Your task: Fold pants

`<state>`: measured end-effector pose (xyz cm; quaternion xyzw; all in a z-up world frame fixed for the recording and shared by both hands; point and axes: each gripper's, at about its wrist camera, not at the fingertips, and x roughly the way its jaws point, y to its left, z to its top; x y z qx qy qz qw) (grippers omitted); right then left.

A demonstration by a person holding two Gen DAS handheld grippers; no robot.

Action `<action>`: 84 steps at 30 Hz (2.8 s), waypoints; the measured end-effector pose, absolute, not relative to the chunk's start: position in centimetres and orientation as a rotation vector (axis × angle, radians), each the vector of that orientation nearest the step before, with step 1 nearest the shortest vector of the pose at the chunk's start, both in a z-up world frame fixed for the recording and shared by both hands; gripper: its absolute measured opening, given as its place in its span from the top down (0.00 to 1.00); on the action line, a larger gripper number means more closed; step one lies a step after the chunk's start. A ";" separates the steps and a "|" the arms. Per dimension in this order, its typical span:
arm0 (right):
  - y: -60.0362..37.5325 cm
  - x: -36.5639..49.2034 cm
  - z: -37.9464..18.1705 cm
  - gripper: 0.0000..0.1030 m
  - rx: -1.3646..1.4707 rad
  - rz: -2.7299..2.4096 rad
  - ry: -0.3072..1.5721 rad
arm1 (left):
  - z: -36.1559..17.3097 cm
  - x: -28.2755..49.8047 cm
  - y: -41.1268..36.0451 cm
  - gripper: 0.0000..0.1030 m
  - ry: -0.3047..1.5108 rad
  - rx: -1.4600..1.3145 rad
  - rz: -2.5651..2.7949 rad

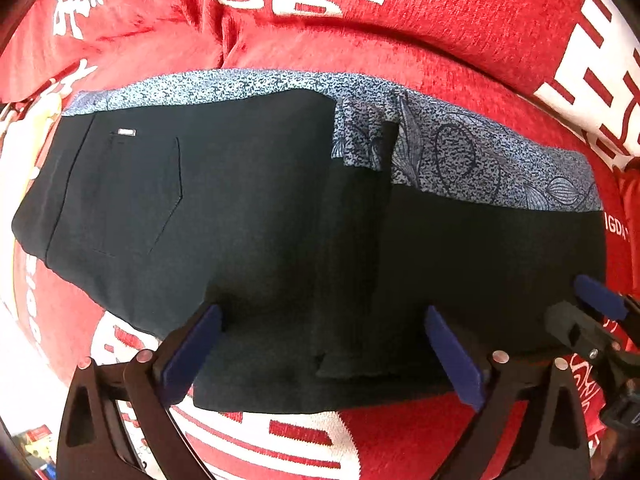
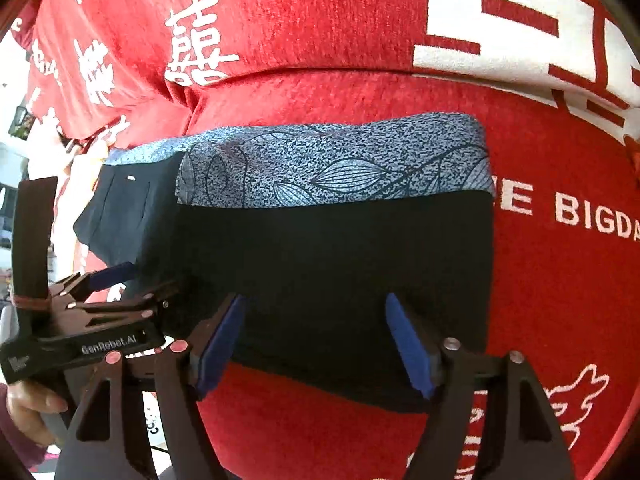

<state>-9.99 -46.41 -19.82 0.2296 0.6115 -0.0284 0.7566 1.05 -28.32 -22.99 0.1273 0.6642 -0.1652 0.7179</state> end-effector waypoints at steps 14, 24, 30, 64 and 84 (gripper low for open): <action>-45.5 -8.8 -18.3 0.37 0.451 -0.105 1.327 | -20.0 8.3 -22.6 0.02 1.356 0.260 -0.272; -39.6 1.8 -18.1 0.67 0.581 -0.008 1.205 | -22.3 18.1 -18.8 0.02 1.218 0.390 -0.267; -36.6 8.7 -22.7 0.67 0.558 -0.058 1.241 | -25.8 22.5 -13.8 0.02 1.254 0.398 -0.164; -32.1 2.0 -22.9 0.43 0.623 -0.113 1.477 | -23.0 17.8 -7.2 0.01 1.370 0.183 -0.196; -29.3 1.7 -23.6 0.24 0.474 -0.021 1.494 | -22.2 17.2 -5.0 0.01 1.386 0.072 -0.200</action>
